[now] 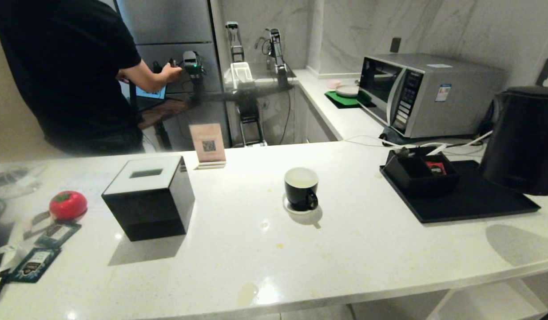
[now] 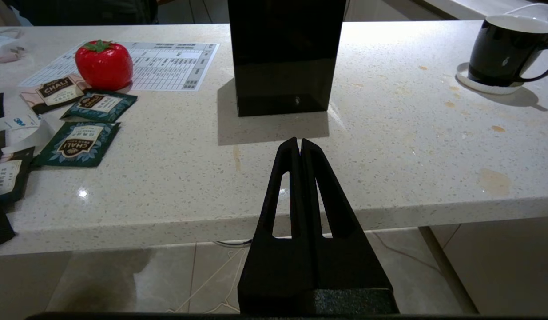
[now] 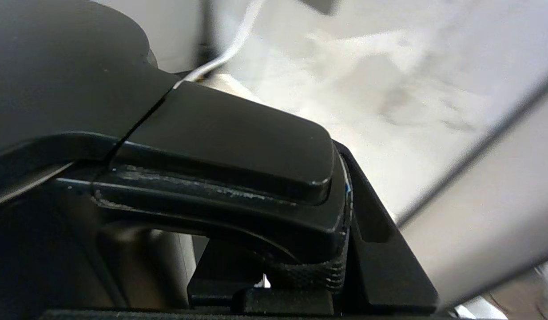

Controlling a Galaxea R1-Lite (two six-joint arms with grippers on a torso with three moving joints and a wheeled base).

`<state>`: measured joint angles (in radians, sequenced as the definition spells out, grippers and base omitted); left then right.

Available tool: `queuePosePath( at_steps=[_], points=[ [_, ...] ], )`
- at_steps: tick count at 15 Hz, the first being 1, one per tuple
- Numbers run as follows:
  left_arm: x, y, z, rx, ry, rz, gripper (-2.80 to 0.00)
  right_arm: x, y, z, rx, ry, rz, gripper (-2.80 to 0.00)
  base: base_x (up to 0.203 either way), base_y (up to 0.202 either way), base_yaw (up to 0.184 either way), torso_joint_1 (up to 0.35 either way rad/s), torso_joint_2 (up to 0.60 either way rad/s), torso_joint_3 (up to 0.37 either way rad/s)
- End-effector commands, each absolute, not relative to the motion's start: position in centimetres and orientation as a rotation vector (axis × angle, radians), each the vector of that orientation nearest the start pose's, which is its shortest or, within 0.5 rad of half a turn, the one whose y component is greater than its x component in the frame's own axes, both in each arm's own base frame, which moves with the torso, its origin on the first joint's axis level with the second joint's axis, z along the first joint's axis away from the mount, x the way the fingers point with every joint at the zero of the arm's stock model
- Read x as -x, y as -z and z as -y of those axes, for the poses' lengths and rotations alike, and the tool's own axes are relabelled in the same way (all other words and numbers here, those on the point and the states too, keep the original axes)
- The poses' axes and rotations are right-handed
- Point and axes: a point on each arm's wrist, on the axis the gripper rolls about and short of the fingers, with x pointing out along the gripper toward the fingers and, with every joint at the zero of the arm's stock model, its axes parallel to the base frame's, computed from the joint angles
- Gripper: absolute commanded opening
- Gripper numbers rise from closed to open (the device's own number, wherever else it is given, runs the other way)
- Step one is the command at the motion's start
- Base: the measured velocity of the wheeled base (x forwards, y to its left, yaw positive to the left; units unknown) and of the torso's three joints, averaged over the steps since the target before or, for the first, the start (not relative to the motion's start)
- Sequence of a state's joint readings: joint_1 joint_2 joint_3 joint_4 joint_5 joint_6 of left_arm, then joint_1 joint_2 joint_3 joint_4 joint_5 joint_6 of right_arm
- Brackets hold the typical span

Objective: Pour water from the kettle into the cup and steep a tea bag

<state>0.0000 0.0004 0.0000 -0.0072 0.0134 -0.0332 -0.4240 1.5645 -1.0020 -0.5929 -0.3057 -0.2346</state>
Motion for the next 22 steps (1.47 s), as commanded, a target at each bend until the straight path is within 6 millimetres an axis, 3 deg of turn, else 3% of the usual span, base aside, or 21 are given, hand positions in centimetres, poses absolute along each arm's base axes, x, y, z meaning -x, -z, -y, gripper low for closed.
queuePosePath(
  at_steps=[1,8,16,22],
  points=[
    [2.3,-7.6,0.0,0.035,-0.014,0.008,-2.80,-25.6,-26.6,14.2,0.221,0.791,-0.066,-2.80,0.000,0.000,0.000,0.000,0.00,0.000],
    [2.3,-7.6,0.0,0.035,-0.013,0.006,-2.80,-26.1,-24.0,18.9,0.178,0.906,-0.082,-2.80,0.000,0.000,0.000,0.000,0.00,0.000],
    [2.3,-7.6,0.0,0.035,-0.014,0.006,-2.80,-29.7,-19.0,21.6,0.124,0.907,-0.105,-2.80,0.000,0.000,0.000,0.000,0.00,0.000],
    [2.3,-7.6,0.0,0.034,-0.014,0.006,-2.80,-33.1,-18.0,23.7,0.127,0.903,-0.074,-2.80,0.000,0.000,0.000,0.000,0.00,0.000]
  ],
)
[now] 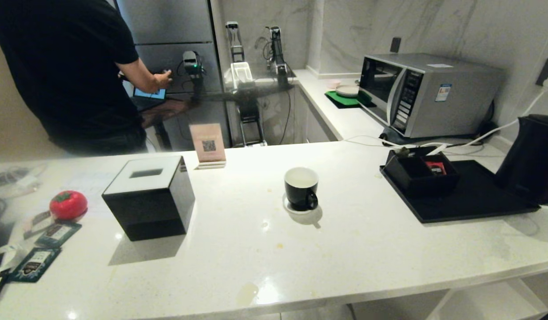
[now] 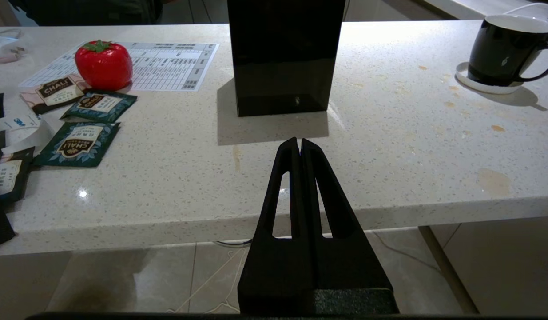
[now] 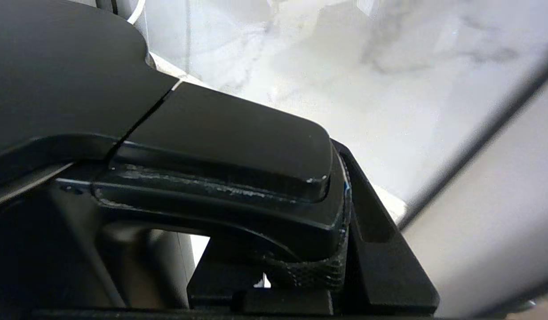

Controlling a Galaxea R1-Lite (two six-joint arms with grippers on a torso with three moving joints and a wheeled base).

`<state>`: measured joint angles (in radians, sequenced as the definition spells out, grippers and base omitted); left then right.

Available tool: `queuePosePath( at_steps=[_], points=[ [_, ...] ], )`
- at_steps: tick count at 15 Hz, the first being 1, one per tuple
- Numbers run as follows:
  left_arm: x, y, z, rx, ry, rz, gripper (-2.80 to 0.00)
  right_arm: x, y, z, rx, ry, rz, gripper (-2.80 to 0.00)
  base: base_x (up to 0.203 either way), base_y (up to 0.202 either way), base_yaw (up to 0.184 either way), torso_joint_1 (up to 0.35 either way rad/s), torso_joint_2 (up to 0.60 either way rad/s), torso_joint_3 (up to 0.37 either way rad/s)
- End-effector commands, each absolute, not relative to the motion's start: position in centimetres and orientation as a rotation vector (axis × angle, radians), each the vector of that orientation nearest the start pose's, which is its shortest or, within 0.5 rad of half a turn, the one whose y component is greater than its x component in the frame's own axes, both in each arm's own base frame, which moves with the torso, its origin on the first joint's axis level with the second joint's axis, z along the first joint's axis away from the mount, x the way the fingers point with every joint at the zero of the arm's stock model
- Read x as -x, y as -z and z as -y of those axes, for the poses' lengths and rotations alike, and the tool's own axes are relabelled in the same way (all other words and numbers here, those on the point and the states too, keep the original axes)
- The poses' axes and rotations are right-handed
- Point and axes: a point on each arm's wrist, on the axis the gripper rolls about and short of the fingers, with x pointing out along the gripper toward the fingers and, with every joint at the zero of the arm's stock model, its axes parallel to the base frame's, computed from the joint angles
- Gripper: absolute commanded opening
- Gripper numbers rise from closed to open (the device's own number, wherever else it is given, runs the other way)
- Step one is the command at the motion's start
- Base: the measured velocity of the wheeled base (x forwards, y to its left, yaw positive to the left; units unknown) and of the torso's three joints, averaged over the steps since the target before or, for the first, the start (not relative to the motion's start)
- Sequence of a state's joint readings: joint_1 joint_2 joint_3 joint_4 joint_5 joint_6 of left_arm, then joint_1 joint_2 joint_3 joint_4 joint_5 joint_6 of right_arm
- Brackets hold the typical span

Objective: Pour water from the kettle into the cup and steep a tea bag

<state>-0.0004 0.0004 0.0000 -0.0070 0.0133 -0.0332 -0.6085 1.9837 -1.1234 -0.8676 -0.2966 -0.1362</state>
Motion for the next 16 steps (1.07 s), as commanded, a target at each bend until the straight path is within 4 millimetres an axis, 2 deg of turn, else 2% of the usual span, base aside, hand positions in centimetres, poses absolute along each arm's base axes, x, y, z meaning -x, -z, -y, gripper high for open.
queuePosePath(
  at_steps=[1,5,9,12,16],
  points=[
    [2.3,-7.6,0.0,0.035,-0.014,0.006,-2.80,-33.8,-17.9,24.0,0.129,0.898,-0.066,-2.80,0.000,0.000,0.000,0.000,0.00,0.000],
    [2.3,-7.6,0.0,0.034,-0.013,0.007,-2.80,-36.7,-18.4,24.5,0.137,0.847,-0.009,-2.80,0.000,0.000,0.000,0.000,0.00,0.000],
    [2.3,-7.6,0.0,0.034,-0.014,0.008,-2.80,-38.9,-18.1,23.9,0.140,0.796,0.013,-2.80,0.000,0.000,0.000,0.000,0.00,0.000],
    [2.3,-7.6,0.0,0.034,-0.012,0.006,-2.80,-40.2,-17.7,23.5,0.143,0.775,0.024,-2.80,0.000,0.000,0.000,0.000,0.00,0.000],
    [2.3,-7.6,0.0,0.034,-0.014,0.006,-2.80,-40.8,-16.8,23.4,0.146,0.767,0.012,-2.80,0.000,0.000,0.000,0.000,0.00,0.000]
  ],
)
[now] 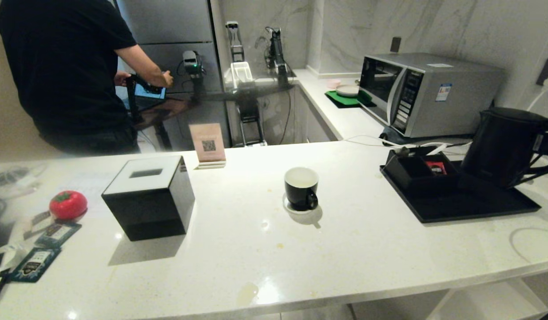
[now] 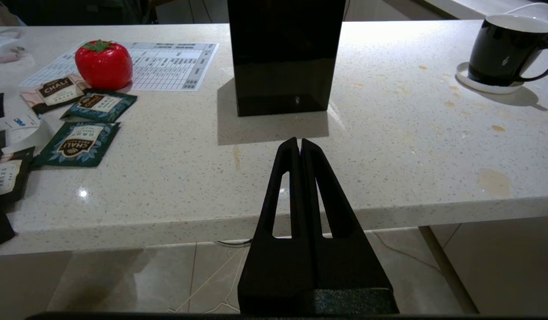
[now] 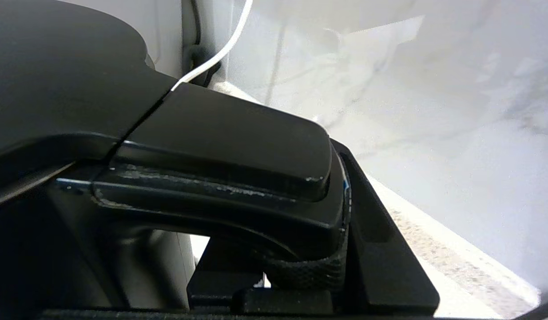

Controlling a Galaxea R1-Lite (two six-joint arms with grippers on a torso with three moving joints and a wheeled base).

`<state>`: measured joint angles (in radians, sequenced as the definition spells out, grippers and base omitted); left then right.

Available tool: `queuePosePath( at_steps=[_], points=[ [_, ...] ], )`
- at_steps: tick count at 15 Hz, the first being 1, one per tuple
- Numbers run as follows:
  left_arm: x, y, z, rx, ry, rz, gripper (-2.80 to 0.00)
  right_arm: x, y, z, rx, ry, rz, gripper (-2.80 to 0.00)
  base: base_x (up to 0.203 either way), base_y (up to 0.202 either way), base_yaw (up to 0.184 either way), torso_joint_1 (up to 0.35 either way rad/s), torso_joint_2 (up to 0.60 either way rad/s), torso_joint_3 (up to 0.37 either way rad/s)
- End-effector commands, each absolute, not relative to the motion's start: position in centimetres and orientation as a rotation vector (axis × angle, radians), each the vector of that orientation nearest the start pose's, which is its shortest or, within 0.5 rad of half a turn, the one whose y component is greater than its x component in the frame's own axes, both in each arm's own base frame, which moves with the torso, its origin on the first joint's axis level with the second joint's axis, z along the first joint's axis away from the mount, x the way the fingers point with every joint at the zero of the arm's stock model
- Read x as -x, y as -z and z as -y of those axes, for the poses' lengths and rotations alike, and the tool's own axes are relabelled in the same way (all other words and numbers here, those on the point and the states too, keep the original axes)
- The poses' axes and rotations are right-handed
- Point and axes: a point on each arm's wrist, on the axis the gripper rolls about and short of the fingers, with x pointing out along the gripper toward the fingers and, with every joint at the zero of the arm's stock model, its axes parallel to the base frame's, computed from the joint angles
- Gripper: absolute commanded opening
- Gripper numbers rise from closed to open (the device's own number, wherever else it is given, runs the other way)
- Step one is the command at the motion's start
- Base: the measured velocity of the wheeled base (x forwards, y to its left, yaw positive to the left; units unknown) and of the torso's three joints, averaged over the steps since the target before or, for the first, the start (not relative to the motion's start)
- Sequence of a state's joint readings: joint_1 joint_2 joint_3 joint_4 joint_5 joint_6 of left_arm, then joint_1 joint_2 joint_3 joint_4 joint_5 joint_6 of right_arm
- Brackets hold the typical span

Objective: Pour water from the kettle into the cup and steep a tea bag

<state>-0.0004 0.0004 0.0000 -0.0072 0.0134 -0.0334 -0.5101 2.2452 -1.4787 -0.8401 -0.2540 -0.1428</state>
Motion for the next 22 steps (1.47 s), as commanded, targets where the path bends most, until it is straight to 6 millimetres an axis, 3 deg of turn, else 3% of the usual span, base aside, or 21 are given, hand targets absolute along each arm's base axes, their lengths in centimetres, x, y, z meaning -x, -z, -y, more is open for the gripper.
queuePosePath(
  at_steps=[1,22],
  points=[
    [2.3,-7.6,0.0,0.034,-0.012,0.006,-2.80,-40.9,-16.7,23.4,0.146,0.769,0.011,-2.80,0.000,0.000,0.000,0.000,0.00,0.000],
    [2.3,-7.6,0.0,0.034,-0.014,0.006,-2.80,-42.4,-13.7,24.3,0.155,0.771,-0.026,-2.80,0.000,0.000,0.000,0.000,0.00,0.000]
  ],
)
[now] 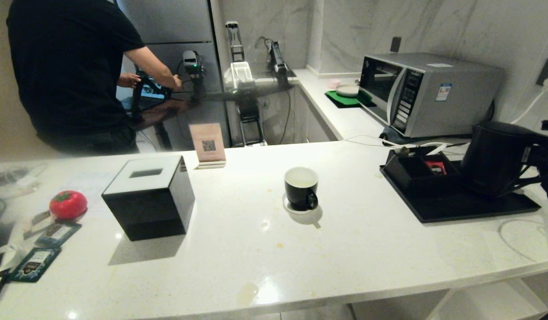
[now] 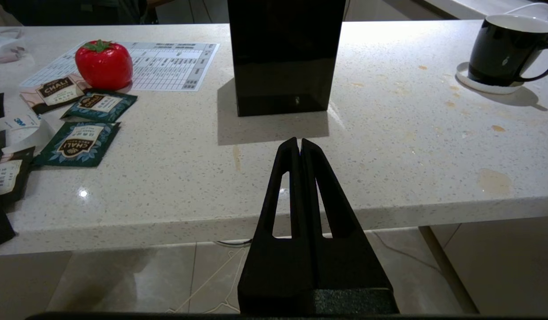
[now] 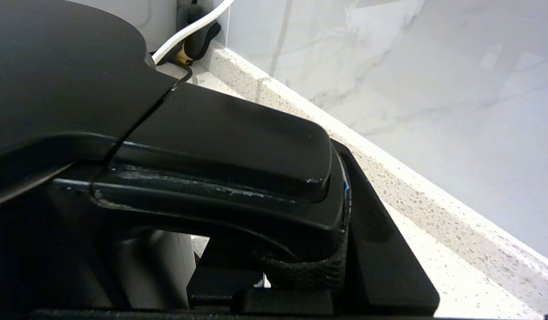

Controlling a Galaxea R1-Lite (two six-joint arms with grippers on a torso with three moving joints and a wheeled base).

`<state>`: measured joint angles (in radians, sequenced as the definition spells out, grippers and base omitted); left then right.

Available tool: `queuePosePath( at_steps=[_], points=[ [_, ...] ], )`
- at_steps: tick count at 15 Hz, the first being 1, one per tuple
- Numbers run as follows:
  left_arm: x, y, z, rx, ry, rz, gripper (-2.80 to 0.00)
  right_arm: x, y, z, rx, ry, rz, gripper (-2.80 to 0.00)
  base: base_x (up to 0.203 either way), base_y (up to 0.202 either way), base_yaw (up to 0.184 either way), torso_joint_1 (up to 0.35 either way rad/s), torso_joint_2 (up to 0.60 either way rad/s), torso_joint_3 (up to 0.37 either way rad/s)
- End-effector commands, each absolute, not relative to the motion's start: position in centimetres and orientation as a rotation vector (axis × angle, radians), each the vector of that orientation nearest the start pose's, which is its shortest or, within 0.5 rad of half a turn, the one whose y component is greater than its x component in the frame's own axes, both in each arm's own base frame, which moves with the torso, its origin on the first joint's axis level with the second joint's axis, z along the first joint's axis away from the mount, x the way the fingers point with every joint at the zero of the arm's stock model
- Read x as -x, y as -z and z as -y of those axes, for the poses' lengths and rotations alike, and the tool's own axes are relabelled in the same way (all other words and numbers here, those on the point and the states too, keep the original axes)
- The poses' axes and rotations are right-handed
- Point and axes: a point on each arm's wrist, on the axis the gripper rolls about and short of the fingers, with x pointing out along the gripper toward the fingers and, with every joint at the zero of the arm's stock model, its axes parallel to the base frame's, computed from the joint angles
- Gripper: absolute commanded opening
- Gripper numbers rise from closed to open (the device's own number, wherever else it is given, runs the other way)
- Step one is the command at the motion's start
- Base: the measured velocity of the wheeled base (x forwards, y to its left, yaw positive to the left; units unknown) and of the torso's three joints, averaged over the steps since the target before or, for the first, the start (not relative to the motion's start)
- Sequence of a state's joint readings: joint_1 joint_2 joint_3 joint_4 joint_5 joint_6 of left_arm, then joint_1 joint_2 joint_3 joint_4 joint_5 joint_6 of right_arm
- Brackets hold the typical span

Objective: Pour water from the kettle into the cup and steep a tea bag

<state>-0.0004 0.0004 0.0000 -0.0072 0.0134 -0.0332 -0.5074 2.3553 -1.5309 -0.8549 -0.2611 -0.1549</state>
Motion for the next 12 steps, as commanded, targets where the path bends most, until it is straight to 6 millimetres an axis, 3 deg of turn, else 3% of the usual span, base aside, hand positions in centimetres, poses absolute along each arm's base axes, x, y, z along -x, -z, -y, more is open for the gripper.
queuePosePath(
  at_steps=[1,7,8,12],
  points=[
    [2.27,-7.63,-0.03,0.034,-0.014,0.006,-2.80,-42.40,-13.62,24.26,0.170,0.772,-0.027,-2.80,0.000,0.000,0.000,0.000,0.00,0.000],
    [2.27,-7.63,-0.03,0.034,-0.014,0.006,-2.80,-42.58,-13.39,24.10,0.177,0.765,-0.030,-2.80,0.000,0.000,0.000,0.000,0.00,0.000],
    [2.28,-7.63,-0.03,0.034,-0.013,0.007,-2.80,-42.54,-13.47,24.14,0.178,0.767,-0.028,0.00,0.000,0.000,0.000,0.000,0.00,0.000],
    [2.27,-7.63,-0.03,0.034,-0.014,0.006,-2.80,-42.53,-13.29,24.00,0.179,0.764,-0.039,0.00,0.000,0.000,0.000,0.000,0.00,0.000]
  ],
)
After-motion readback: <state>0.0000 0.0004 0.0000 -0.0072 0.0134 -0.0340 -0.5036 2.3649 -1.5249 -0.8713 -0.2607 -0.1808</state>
